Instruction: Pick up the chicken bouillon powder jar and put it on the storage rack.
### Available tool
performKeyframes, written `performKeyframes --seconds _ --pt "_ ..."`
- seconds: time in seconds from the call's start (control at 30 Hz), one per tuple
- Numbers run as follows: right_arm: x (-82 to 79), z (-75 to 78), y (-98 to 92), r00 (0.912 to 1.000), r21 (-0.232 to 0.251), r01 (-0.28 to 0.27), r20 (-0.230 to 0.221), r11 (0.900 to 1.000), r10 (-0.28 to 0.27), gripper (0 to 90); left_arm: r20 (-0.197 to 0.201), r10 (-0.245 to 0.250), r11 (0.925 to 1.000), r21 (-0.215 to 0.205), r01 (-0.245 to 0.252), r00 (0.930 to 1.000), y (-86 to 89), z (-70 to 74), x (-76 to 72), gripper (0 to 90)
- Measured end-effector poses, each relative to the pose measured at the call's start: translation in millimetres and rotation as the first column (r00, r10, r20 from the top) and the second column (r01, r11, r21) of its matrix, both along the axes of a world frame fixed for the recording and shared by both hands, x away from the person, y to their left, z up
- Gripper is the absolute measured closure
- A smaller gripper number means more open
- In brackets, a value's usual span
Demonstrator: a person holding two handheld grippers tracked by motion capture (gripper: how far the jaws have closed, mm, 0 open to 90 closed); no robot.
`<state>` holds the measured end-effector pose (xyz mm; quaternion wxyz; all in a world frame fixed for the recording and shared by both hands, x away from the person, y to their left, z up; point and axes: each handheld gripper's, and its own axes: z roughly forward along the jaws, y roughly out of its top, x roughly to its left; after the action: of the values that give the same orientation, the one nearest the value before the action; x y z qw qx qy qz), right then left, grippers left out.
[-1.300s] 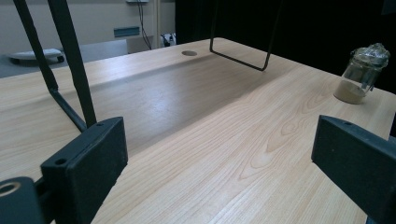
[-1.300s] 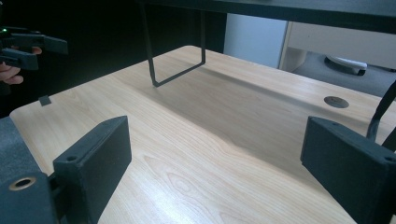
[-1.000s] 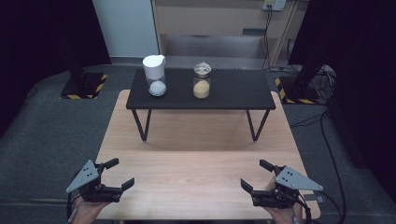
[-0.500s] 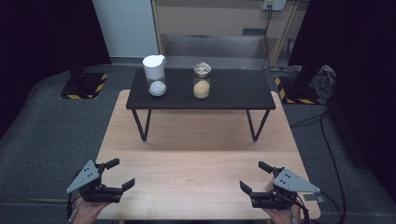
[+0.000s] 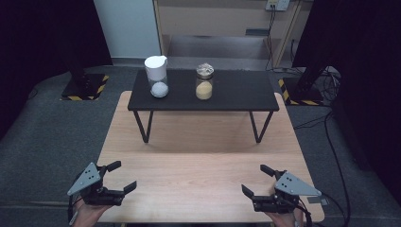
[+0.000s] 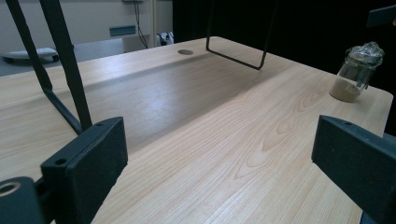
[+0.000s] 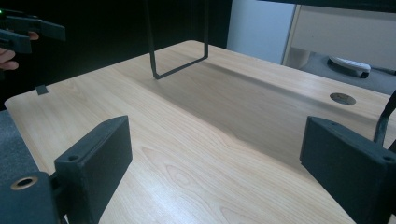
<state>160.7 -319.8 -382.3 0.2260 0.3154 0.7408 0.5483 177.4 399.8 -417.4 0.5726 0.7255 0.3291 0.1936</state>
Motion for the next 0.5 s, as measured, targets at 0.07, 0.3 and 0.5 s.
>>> performKeyframes --seconds 0.07,0.3,0.5 --pt "-0.2 -0.1 -0.1 1.0000 0.001 0.000 0.001 1.000 0.000 9.8 0.001 0.000 1.0000 -0.001 0.000 1.0000 0.0 -0.1 -0.2 2.6" --pt "-2.5 0.4 -0.2 0.9999 0.001 0.004 0.009 1.000 -0.004 9.5 0.002 -0.003 1.0000 0.002 0.003 1.0000 -0.6 0.0 0.5 2.7" --pt "-3.3 0.6 -1.0 0.9999 0.007 0.009 0.007 1.000 -0.009 9.5 0.005 -0.005 1.0000 0.007 0.005 1.0000 -0.8 0.9 -0.4 2.7"
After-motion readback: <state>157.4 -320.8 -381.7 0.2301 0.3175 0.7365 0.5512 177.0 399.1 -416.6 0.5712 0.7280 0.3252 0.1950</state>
